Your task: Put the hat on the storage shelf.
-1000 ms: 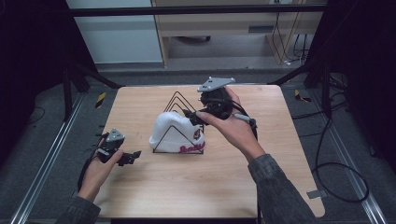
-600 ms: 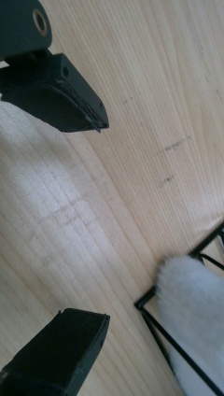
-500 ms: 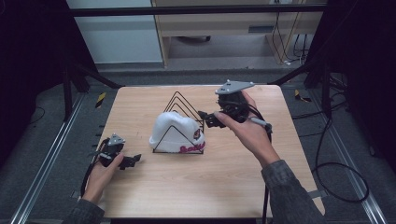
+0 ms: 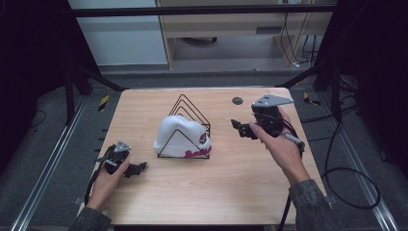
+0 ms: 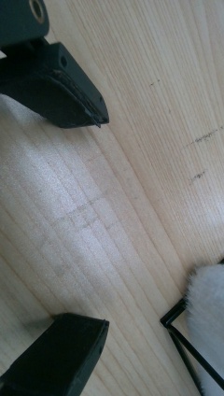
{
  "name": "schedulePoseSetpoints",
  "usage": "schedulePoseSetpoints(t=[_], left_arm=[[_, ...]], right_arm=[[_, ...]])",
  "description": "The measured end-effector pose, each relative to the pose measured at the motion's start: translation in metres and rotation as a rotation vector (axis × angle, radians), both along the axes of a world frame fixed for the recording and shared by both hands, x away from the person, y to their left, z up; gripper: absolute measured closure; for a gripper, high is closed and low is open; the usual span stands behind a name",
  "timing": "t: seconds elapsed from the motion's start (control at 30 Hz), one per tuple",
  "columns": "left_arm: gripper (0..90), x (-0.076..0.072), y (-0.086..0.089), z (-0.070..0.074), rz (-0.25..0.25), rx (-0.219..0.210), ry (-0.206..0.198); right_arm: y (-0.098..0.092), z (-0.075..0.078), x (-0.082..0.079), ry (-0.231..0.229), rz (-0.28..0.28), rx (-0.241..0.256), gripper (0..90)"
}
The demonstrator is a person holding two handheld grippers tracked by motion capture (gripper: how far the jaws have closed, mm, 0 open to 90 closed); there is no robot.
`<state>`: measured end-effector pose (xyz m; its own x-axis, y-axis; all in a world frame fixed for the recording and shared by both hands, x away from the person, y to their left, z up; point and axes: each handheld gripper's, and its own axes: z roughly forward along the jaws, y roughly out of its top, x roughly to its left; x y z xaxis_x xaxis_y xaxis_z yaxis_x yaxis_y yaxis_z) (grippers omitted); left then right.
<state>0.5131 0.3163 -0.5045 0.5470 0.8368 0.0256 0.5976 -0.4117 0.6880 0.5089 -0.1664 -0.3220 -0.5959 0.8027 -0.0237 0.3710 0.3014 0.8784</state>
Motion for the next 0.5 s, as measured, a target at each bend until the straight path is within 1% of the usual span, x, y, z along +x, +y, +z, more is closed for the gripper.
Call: schedulePoseSetpoints(t=[0.03,0.07,0.1,0.2,0.23,0.3,0.33,0.37,0.4,0.43,0.47,0.5], left_arm=[[0.0,-0.001,0.001,-0.002,-0.001,-0.012,-0.015],[0.0,-0.001,0.002,-0.003,-0.004,-0.019,-0.025],[0.0,-0.002,0.002,-0.003,-0.005,-0.018,-0.027],[0.0,-0.001,0.002,-0.003,-0.005,-0.022,-0.025],[0.0,-0.001,0.002,-0.003,-0.005,-0.022,-0.025],[0.0,-0.001,0.002,-0.003,-0.005,-0.022,-0.025],[0.0,-0.001,0.002,-0.003,-0.005,-0.022,-0.025],[0.0,-0.001,0.002,-0.003,-0.005,-0.022,-0.025],[0.0,-0.001,0.002,-0.003,-0.005,-0.022,-0.025],[0.0,-0.001,0.002,-0.003,-0.005,-0.022,-0.025],[0.0,-0.001,0.002,-0.003,-0.005,-0.022,-0.025],[0.0,-0.001,0.002,-0.003,-0.005,-0.022,-0.025]], right_arm=[[-0.008,-0.009,-0.002,0.010,-0.014,0.008,14.1],[-0.008,-0.009,-0.002,0.010,-0.014,0.008,14.1],[-0.015,-0.018,-0.004,0.012,-0.022,0.001,14.3],[-0.022,-0.029,-0.006,0.030,-0.036,0.013,14.3],[-0.022,-0.029,-0.006,0.030,-0.036,0.013,14.3],[-0.028,-0.037,-0.007,0.038,-0.046,0.015,14.3],[-0.031,-0.043,-0.009,0.045,-0.051,0.025,14.3],[-0.032,-0.046,-0.010,0.050,-0.053,0.027,14.3],[-0.032,-0.046,-0.010,0.050,-0.053,0.027,14.3],[-0.035,-0.052,-0.013,0.052,-0.053,0.019,14.3],[-0.035,-0.052,-0.013,0.052,-0.053,0.019,14.3],[-0.038,-0.058,-0.017,0.062,-0.055,0.021,14.3]])
